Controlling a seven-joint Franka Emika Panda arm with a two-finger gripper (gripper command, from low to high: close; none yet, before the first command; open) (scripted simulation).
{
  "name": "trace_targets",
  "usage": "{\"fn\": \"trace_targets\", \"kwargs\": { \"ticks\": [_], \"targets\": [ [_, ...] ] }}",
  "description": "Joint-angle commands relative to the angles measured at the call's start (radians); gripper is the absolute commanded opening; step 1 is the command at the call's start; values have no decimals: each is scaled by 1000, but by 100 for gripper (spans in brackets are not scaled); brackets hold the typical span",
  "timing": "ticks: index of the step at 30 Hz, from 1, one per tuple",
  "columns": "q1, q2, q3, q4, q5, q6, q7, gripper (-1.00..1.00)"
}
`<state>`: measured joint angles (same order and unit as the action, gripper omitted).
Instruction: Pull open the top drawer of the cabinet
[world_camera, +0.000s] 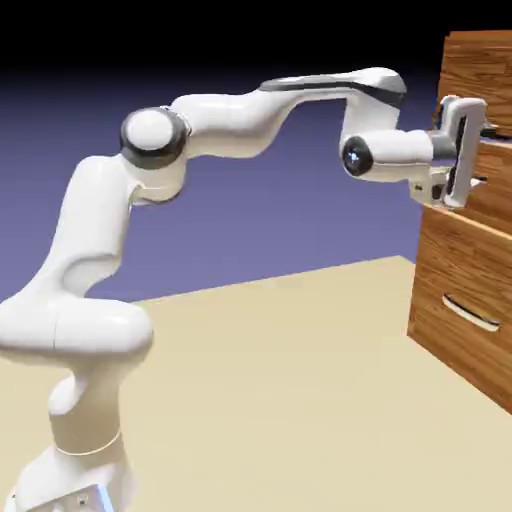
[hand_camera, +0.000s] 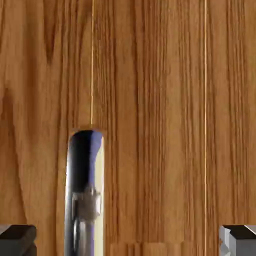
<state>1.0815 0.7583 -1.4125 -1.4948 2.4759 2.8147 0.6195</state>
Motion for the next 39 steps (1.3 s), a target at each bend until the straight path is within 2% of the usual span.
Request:
{"fn": "trace_targets", "kwargs": {
  "ticks": [1, 7, 8, 25, 39],
  "targets": [
    [-32, 18, 15, 36, -14, 5, 30, 0],
    [-217, 126, 106, 249, -98, 36, 203, 0],
    [-217, 126, 106, 249, -98, 36, 203, -100],
    [331, -54, -258, -294, 52, -61, -106, -100],
    [839, 40, -687, -703, 11, -128, -104, -100]
  ]
}}
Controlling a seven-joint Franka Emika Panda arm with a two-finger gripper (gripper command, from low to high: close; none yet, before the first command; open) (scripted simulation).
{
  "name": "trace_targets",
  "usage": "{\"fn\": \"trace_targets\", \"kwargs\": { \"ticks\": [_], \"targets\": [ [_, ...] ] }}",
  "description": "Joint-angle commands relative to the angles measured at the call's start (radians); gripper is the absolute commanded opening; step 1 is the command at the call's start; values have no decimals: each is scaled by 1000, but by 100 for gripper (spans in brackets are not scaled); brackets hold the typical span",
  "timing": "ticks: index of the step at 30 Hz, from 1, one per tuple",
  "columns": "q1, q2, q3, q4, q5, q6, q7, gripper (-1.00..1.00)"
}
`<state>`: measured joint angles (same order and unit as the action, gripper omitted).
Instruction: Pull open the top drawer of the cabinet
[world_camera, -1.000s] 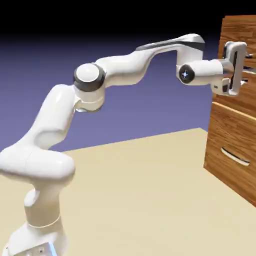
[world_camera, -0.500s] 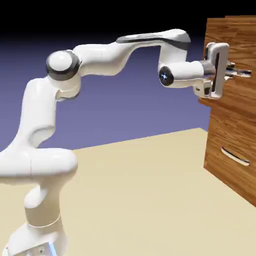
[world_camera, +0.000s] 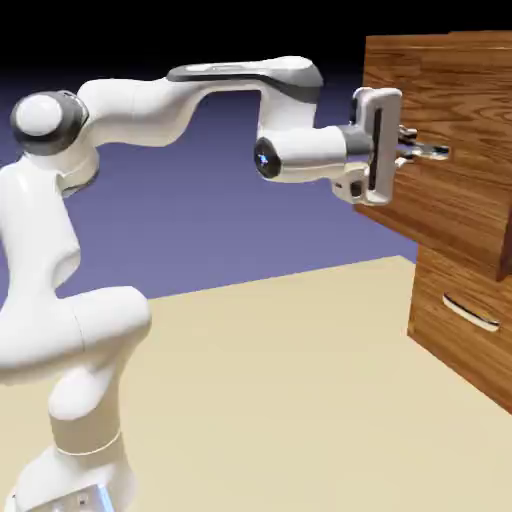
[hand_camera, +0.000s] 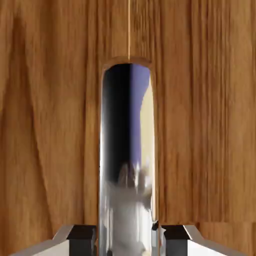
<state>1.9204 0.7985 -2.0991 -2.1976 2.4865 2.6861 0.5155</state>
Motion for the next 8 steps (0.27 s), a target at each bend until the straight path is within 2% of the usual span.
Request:
{"fn": "trace_targets", "kwargs": {
  "ticks": [1, 5, 6, 8],
  "targets": [
    [36, 17, -31, -32, -10, -3, 8, -100],
    [153, 79, -127, -135, -50, -8, 39, -100],
    [153, 79, -127, -135, -50, -8, 39, 100],
    [189, 100, -155, -166, -66, -6, 50, 100]
  ]
}}
